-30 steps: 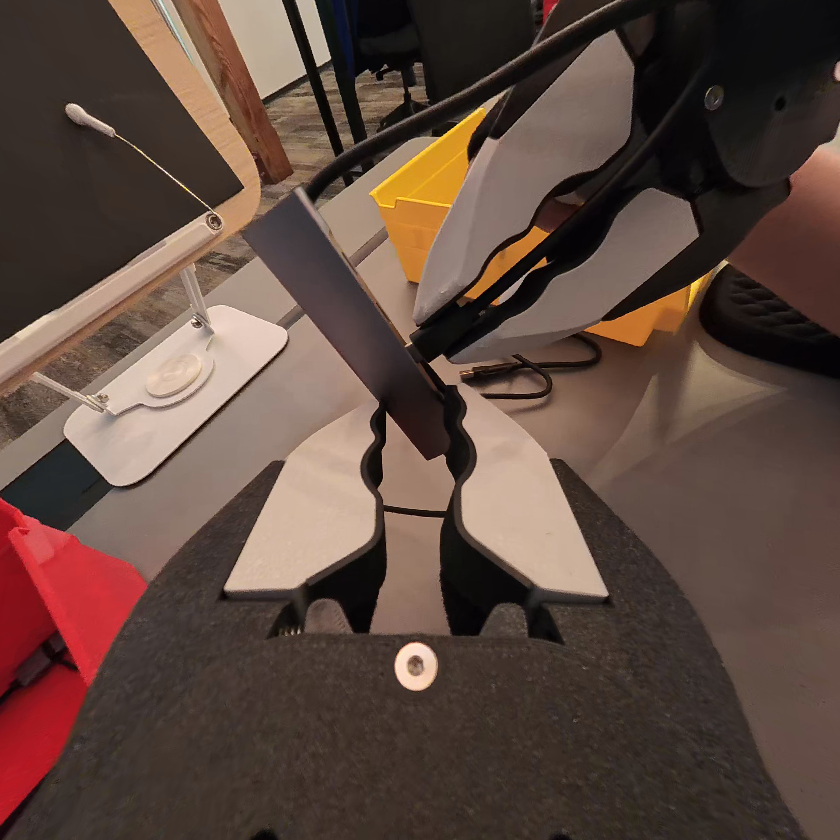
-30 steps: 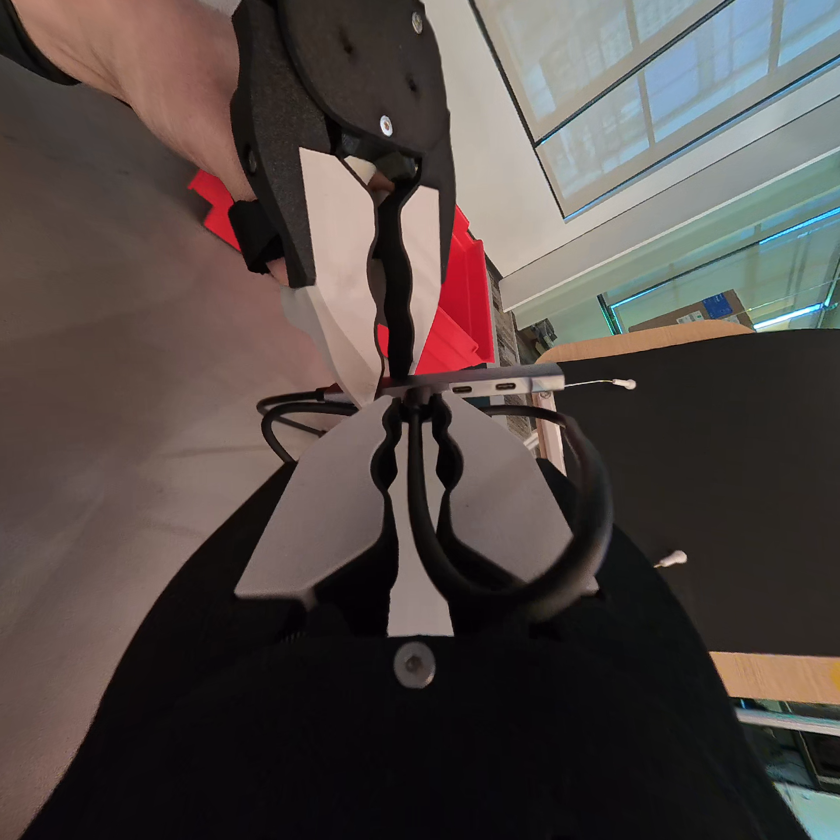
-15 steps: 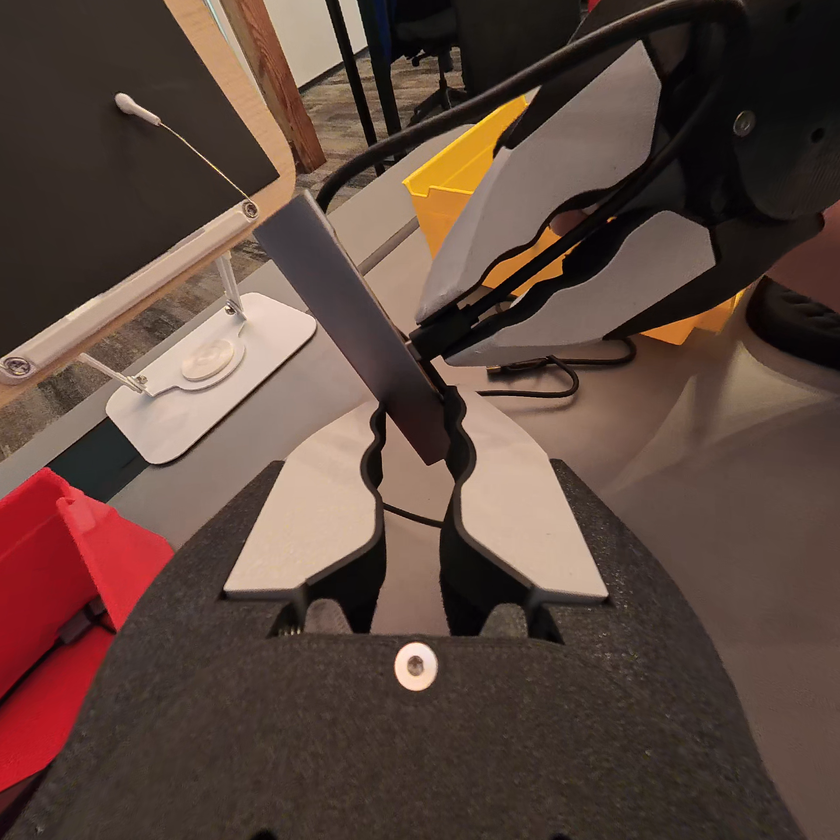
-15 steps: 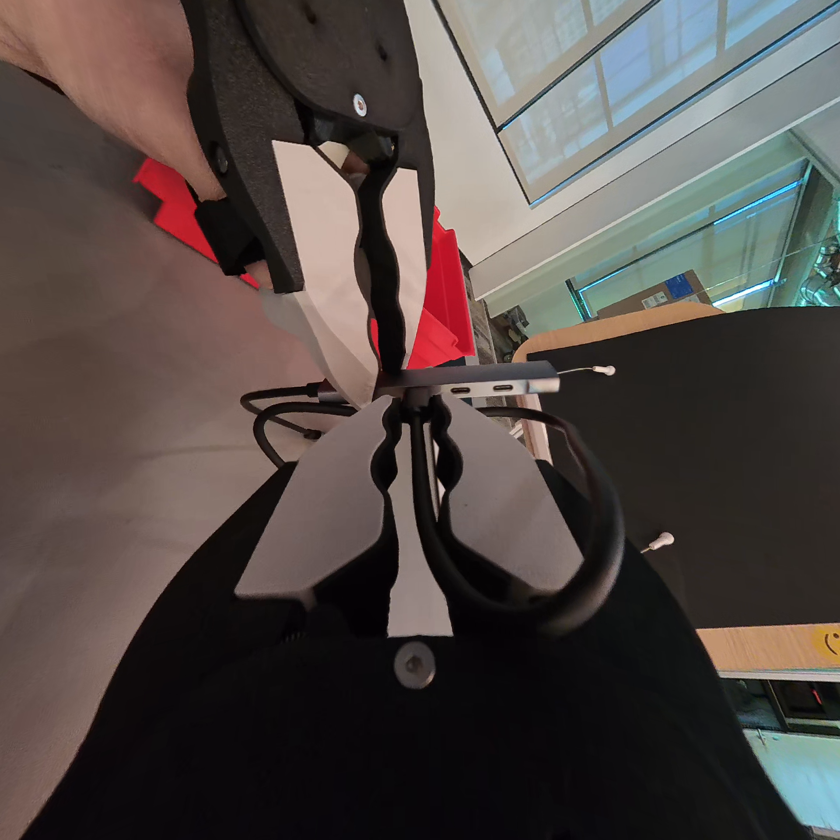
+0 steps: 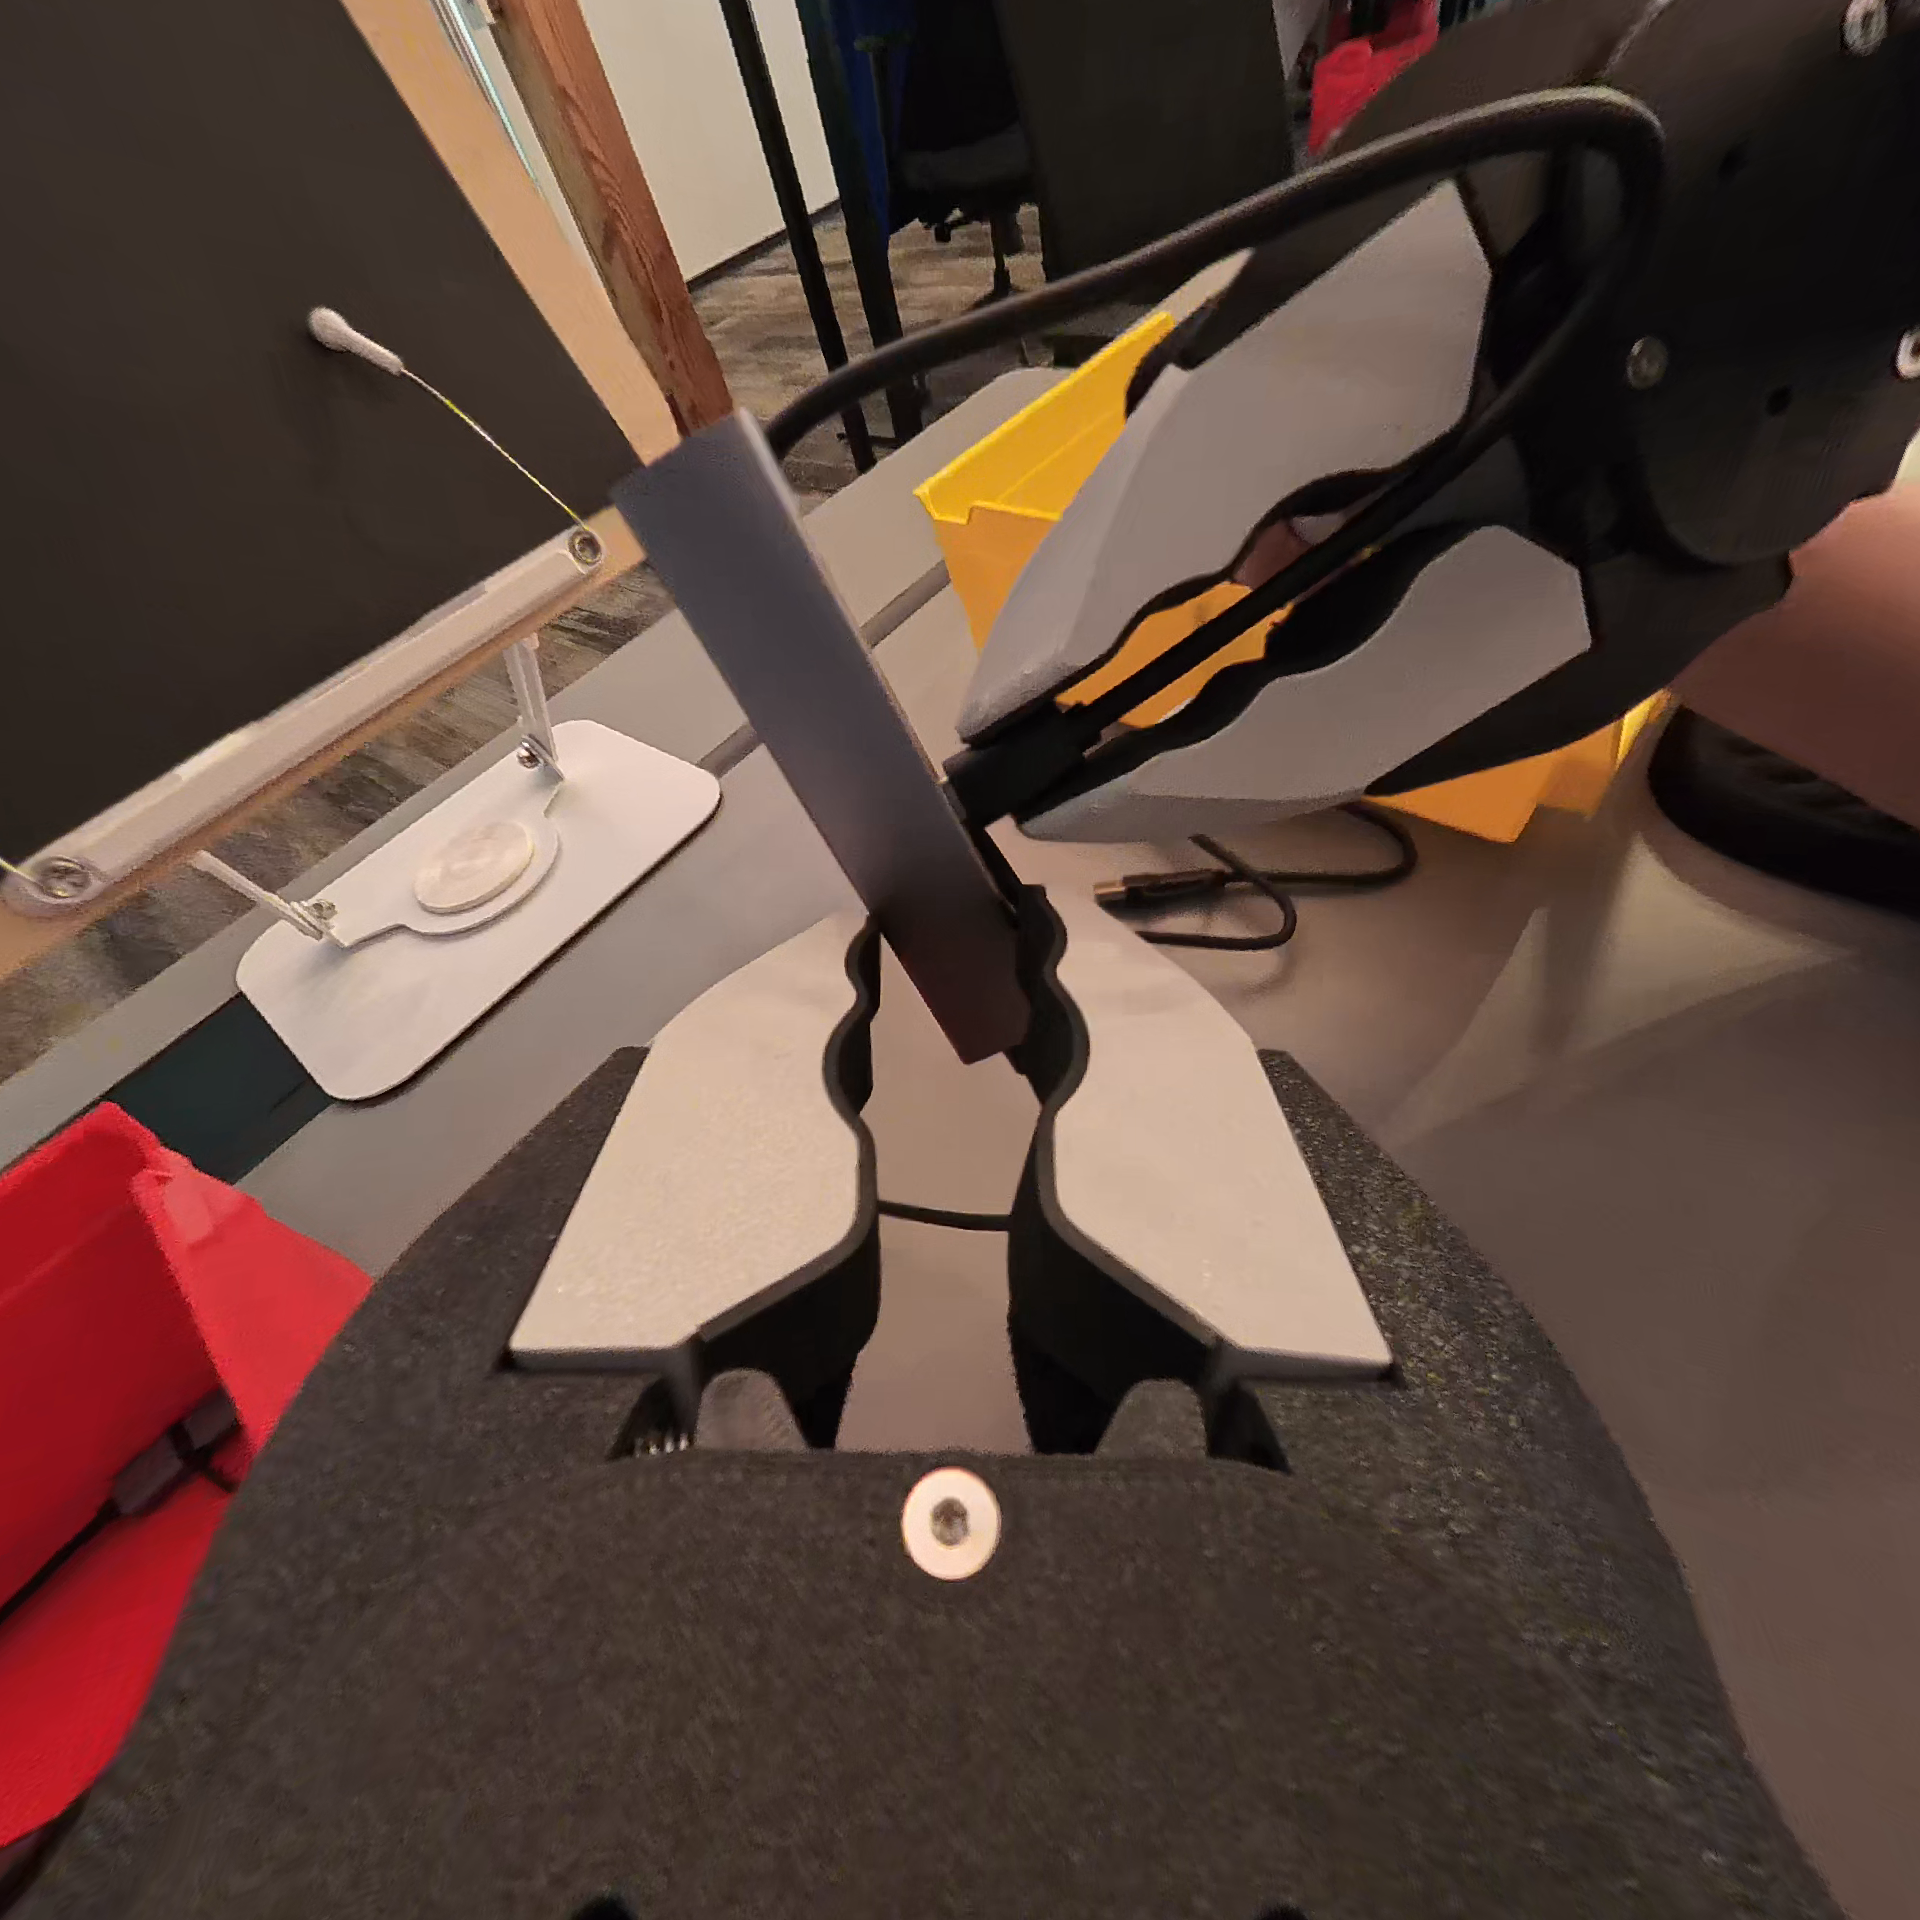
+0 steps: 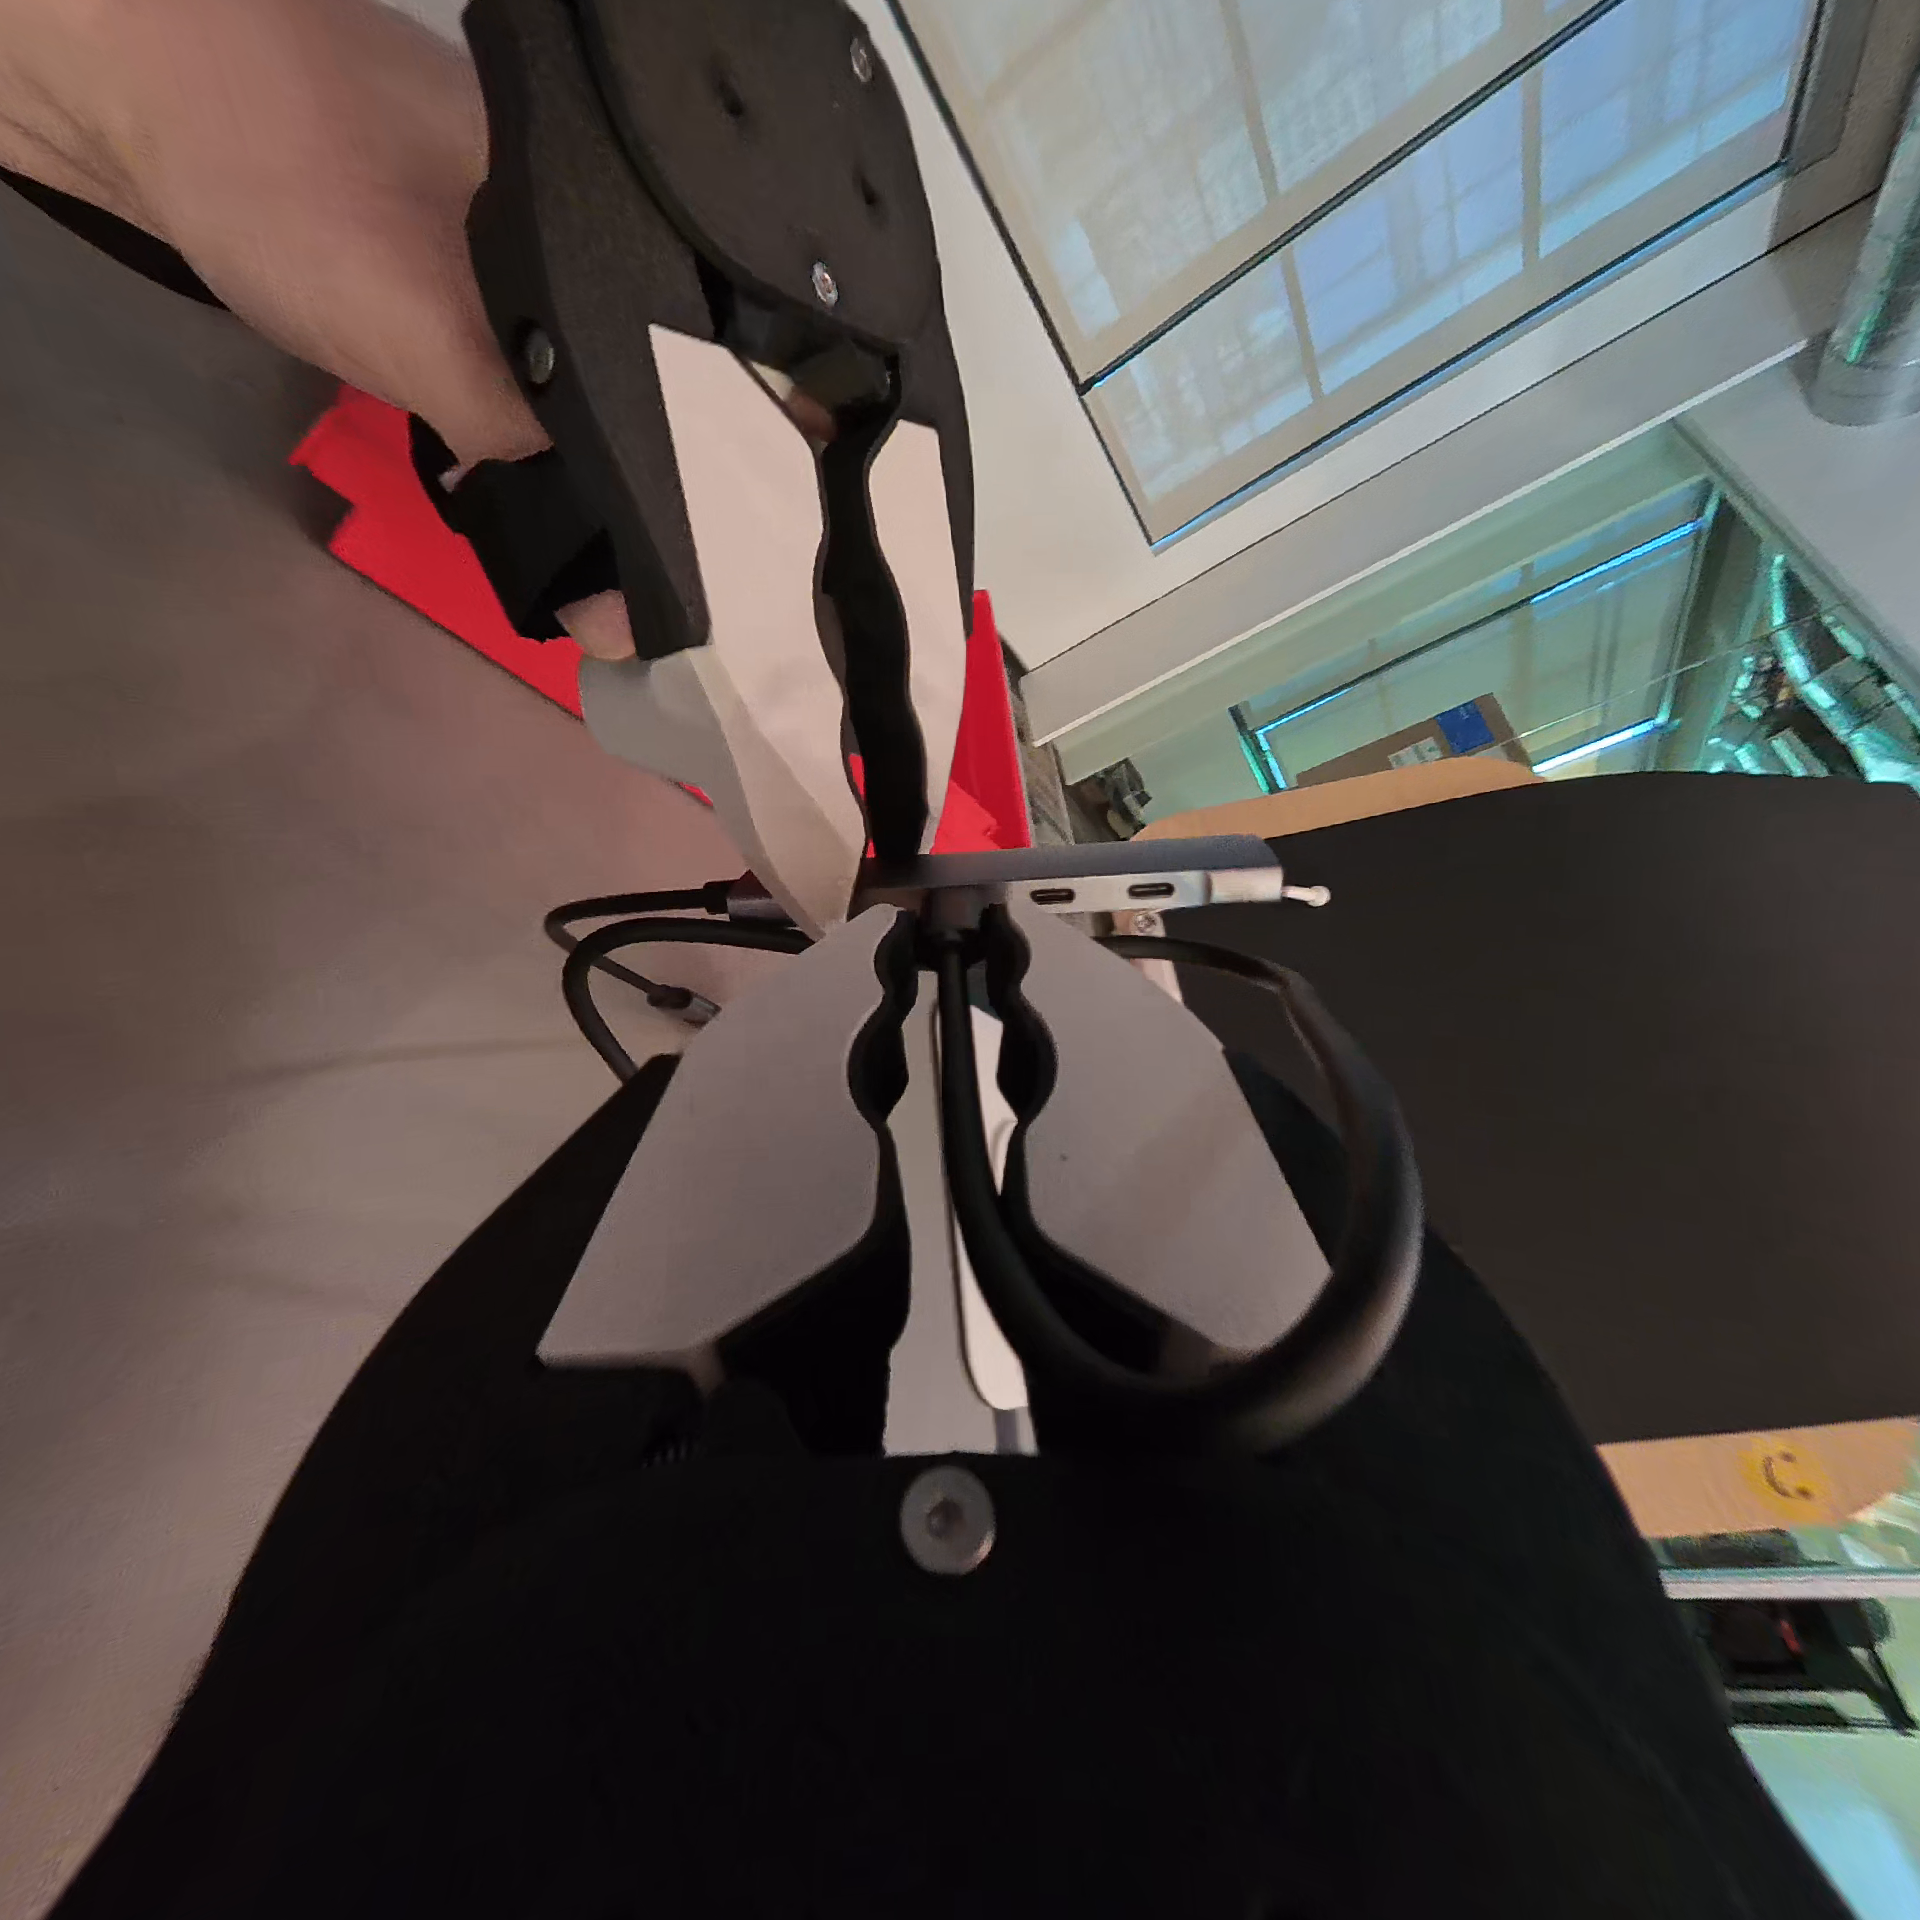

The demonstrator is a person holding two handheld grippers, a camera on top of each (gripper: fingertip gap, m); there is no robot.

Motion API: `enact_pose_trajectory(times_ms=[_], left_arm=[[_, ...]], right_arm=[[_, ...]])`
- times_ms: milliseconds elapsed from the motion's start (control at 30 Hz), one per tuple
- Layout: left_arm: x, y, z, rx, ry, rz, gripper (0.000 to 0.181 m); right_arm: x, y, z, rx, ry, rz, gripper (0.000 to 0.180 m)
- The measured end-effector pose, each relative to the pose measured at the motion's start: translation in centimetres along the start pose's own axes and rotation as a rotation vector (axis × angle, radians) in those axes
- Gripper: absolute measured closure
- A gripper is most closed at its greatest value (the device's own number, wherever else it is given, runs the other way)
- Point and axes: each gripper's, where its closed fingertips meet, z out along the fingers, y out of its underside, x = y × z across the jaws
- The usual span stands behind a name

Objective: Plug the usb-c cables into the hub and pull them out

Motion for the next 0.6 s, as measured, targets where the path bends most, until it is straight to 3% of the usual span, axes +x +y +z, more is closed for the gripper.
enact_pose_trajectory(times_ms=[267, 600], left_arm=[[-0.5, -1.7, -0.8, 0.184, 0.08, -0.176, 0.154], [-0.7, -2.0, -1.2, 0.201, 0.019, -0.092, 0.157]], right_arm=[[1.3, -1.3, -0.3, 0.025, 0.153, -0.083, 0.166], [1.6, -1.6, -0.1, 0.072, 0.194, -0.038, 0.165]])
